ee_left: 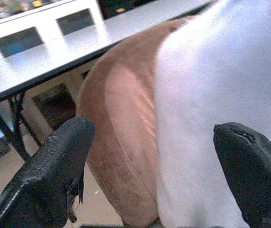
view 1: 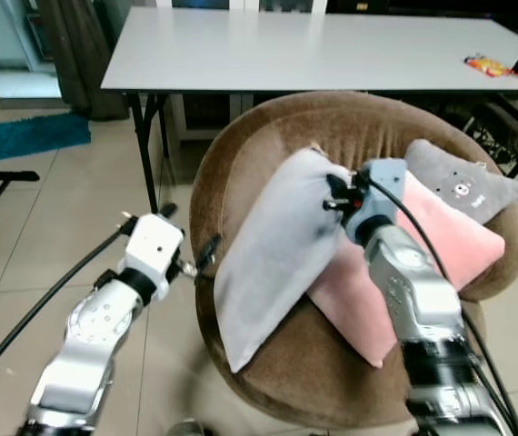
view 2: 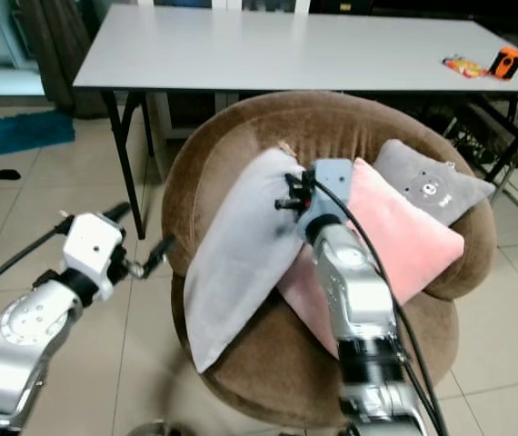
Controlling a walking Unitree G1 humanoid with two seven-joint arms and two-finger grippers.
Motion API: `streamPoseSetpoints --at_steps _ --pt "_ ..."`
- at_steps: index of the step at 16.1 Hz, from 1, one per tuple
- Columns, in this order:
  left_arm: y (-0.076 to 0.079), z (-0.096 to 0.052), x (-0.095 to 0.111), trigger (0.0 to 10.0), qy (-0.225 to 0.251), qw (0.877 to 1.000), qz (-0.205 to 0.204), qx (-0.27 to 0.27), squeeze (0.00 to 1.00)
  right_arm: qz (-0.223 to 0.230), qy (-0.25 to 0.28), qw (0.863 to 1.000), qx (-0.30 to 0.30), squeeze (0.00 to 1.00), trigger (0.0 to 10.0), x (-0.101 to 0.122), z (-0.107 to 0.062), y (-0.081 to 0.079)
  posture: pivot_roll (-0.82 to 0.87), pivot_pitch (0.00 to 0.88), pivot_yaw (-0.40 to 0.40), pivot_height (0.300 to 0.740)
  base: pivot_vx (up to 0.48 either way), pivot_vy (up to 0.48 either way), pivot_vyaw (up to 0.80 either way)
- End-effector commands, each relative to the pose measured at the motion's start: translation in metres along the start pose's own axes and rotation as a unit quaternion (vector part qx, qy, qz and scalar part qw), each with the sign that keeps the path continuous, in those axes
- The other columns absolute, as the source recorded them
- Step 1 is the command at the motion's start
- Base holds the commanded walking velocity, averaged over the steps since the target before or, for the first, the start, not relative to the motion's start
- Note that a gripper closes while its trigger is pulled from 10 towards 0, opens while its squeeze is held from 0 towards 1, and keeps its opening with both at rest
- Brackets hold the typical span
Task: Move the pillow to the sofa from floor
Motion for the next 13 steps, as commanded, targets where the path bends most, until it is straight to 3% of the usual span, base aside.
streamPoseSetpoints --at_steps 1,5,7,9,10,11,13 --pt "0.009 0.001 0.000 10.0 -0.007 0.999 0.000 -0.037 0.00 0.003 0.062 0.998 0.006 0.00 10.0 0.034 0.008 0.000 0.04 0.000 -0.050 0.740 0.000 0.000 0.00" --pt "0.030 0.000 -0.004 10.0 -0.040 0.990 -0.015 -0.135 0.00 0.010 0.045 0.999 -0.007 0.00 10.0 0.019 0.028 0.016 0.04 0.000 -0.042 0.740 0.000 0.000 0.00" --pt "0.036 -0.001 -0.007 10.0 -0.054 0.984 -0.015 -0.169 0.00 0.025 -0.028 0.998 -0.042 0.00 10.0 -0.025 0.033 0.039 0.04 0.000 -0.034 0.740 0.000 0.000 0.00" --pt "0.037 0.002 -0.007 10.0 -0.055 0.983 -0.015 -0.173 0.00 -0.002 -0.147 0.985 -0.096 0.00 10.0 -0.091 0.013 0.067 0.05 0.000 -0.038 0.740 0.000 0.000 0.00" --pt "0.037 0.002 -0.006 10.0 -0.054 0.983 -0.015 -0.175 0.00 0.003 -0.169 0.979 -0.115 0.00 10.0 -0.104 0.005 0.077 0.05 0.000 -0.038 0.740 0.000 0.000 0.00" --pt "0.036 0.003 -0.005 10.0 -0.053 0.983 -0.013 -0.174 0.00 0.023 -0.181 0.972 -0.147 1.00 10.0 -0.111 -0.004 0.096 0.05 0.000 -0.043 0.740 0.000 0.000 0.00" --pt "0.034 0.003 -0.004 10.0 -0.049 0.985 -0.014 -0.167 0.00 0.032 -0.151 0.976 -0.156 1.00 10.0 -0.094 -0.002 0.115 0.05 0.000 -0.049 0.740 0.000 0.000 0.00"
Point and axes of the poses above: a point about 5 cm out from each wrist's last joint towards the gripper, its own z axis pointing out of the wrist towards the gripper, its own x axis along the axis of the wrist's last joint, y = z × x, the point moved 6 cm from there along z, pointing out of the wrist towards the gripper, and after that the axes turned 12 degrees about -z, right-handed, at the moved point
